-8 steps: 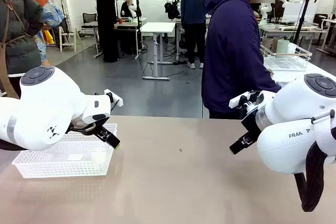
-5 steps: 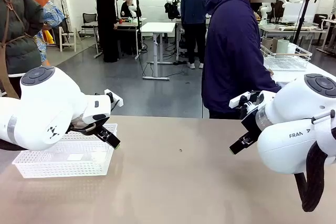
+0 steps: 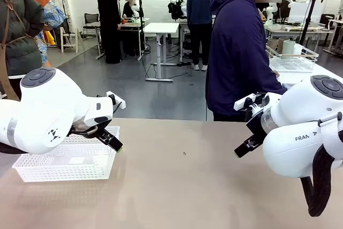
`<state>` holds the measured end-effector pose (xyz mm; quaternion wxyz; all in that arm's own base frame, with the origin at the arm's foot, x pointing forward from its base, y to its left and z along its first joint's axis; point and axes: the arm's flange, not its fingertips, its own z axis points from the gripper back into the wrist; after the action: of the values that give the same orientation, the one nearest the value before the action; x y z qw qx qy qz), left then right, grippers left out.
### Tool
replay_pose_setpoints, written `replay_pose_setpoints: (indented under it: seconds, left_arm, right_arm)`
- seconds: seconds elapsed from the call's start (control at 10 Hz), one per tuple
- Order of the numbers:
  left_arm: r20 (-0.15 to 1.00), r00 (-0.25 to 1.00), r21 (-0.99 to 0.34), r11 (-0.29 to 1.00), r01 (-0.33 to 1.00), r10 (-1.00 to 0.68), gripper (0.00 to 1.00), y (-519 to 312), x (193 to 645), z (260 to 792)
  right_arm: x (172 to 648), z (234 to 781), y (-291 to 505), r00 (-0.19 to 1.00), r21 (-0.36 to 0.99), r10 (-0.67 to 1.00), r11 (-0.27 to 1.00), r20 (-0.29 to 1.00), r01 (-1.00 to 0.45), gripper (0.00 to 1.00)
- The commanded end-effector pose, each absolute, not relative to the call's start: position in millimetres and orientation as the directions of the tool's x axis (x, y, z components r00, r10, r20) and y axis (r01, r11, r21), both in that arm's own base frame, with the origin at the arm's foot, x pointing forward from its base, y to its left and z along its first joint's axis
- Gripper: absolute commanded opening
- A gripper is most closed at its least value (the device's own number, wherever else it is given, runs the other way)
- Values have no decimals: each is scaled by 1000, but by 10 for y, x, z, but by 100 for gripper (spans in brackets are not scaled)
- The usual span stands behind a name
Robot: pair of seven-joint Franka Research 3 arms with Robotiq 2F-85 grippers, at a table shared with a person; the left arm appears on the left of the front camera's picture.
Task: Clean and organize the cups into the basket.
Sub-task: Pick up the Organizing basket and move it to the center of the table, then pick up the Reusable plastic cup from the right side of the table and place it inside the Organizing basket.
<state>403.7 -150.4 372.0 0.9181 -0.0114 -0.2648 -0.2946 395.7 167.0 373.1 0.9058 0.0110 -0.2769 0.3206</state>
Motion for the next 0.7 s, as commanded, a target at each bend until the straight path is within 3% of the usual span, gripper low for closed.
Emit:
replay_pose_setpoints:
  seconds: [0.0,0.6]
  left_arm:
    - [493,686,135,826,547,-535,100,-1503,4037,3719]
    - [493,686,135,826,547,-535,100,-1503,4037,3719]
  right_arm:
    - [3957,3731,1671,641,-157,575,794,509,-587,100]
    - [3957,3731,1671,641,-157,575,794,509,-587,100]
